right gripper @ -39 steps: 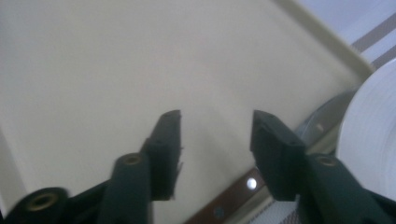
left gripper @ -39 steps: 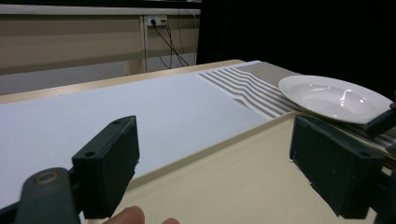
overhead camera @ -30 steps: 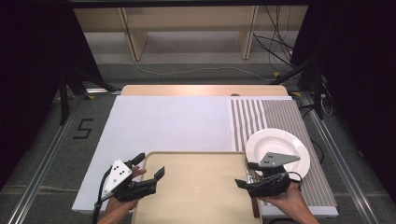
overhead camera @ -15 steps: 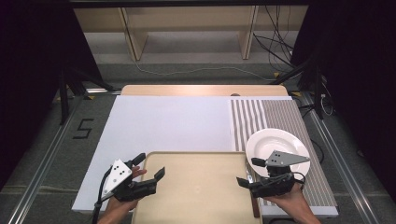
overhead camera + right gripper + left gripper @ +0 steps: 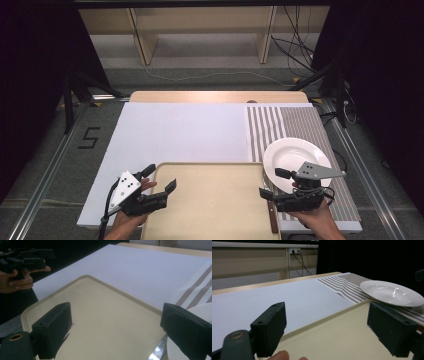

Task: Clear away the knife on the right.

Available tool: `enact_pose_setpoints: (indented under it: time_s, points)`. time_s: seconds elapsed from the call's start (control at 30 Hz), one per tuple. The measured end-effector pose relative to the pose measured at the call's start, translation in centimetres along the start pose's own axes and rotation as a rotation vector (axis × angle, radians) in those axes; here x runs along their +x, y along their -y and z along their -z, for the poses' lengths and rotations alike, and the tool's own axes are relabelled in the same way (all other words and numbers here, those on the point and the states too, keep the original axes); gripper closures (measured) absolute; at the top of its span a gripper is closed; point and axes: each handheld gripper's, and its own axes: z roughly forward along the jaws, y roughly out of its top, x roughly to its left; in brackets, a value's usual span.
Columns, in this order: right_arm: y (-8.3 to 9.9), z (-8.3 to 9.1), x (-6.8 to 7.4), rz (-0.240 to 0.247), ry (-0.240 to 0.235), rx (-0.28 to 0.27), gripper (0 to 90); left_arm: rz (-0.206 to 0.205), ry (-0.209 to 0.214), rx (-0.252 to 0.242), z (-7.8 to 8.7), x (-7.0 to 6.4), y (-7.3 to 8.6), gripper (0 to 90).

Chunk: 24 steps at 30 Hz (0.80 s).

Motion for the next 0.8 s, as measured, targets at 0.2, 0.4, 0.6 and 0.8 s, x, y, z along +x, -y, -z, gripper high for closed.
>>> enact_pose_setpoints:
  time_s: [0.2, 0.4, 0.6, 0.8]
  points:
    - [0.4, 0.9, -0.3, -0.034, 0.003, -0.019, 9.5, 0.002, 0.004, -0.002, 0.1, 0.0, 0.0, 15.5]
    - [0.8, 1.8, -0.6, -0.064, 0.0, -0.042, 8.1, 0.005, 0.007, 0.0, 0.0, 0.1, 0.0, 15.3]
    - [0.8, 1.9, -0.7, -0.066, 0.004, -0.049, 7.9, 0.009, 0.007, -0.003, 0.0, 0.1, 0.0, 15.3]
    - [0.8, 1.8, -0.8, -0.065, 0.008, -0.043, 7.8, 0.008, 0.005, -0.003, 0.0, 0.1, 0.0, 15.2]
